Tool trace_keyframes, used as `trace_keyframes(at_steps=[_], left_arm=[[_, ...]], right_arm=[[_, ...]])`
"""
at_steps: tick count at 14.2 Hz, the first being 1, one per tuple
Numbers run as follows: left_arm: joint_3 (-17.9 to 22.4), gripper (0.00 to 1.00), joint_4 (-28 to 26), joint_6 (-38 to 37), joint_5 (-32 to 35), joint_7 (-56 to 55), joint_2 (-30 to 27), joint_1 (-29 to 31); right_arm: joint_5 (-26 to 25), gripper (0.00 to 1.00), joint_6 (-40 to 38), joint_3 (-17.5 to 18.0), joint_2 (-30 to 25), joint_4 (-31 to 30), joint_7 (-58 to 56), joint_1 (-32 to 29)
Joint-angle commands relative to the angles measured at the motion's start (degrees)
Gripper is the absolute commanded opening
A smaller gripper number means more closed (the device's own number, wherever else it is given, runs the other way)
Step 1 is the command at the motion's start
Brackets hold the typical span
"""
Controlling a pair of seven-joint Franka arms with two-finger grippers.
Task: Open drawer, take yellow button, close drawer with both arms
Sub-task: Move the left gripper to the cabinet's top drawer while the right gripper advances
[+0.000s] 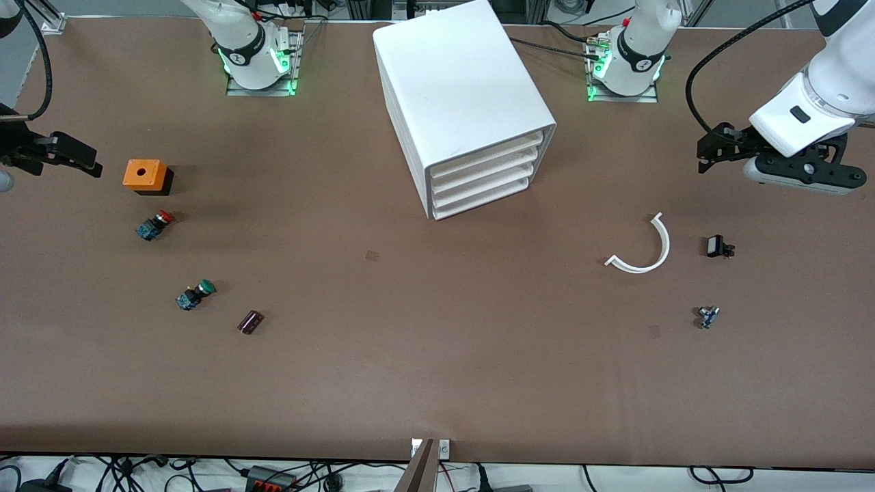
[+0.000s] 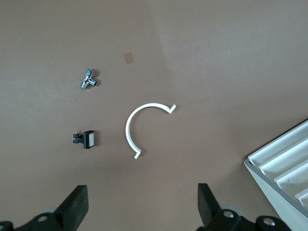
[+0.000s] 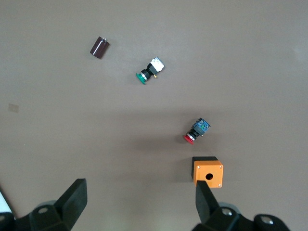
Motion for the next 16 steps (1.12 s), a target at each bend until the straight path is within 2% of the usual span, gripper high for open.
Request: trace_keyframes(at_steps=[1, 8, 12, 14, 16], left_arm=[[0.16, 1.0, 1.3, -1.16, -0.69, 0.9, 0.47, -0.17], [0.16, 1.0, 1.3, -1.07, -0.69, 0.9, 0.47, -0.17], [0.16, 1.0, 1.3, -2.9, -0.87, 0.9, 0.64, -0.25], [0.16, 1.0, 1.3, -5.18, -3.05, 0.81, 0.99, -0.34], [0.25, 1.0, 1.3, -10.45, -8.66, 0.9, 2.3, -0.17]], right_arm=[[0.18, 1.0, -0.08, -0.05, -1.23, -0.9, -0.84, 0.05], [0.44, 1.0, 0.36, -0.05, -1.06, -0.81, -0.84, 0.84], [3.6, 1.0, 1.58, 0.04, 0.96, -0.64, -0.58, 3.03], [3.87, 1.0, 2.99, 0.04, 2.36, -0.64, -0.32, 5.13], [3.87, 1.0, 3.26, 0.04, 2.81, -0.55, 0.12, 8.21]])
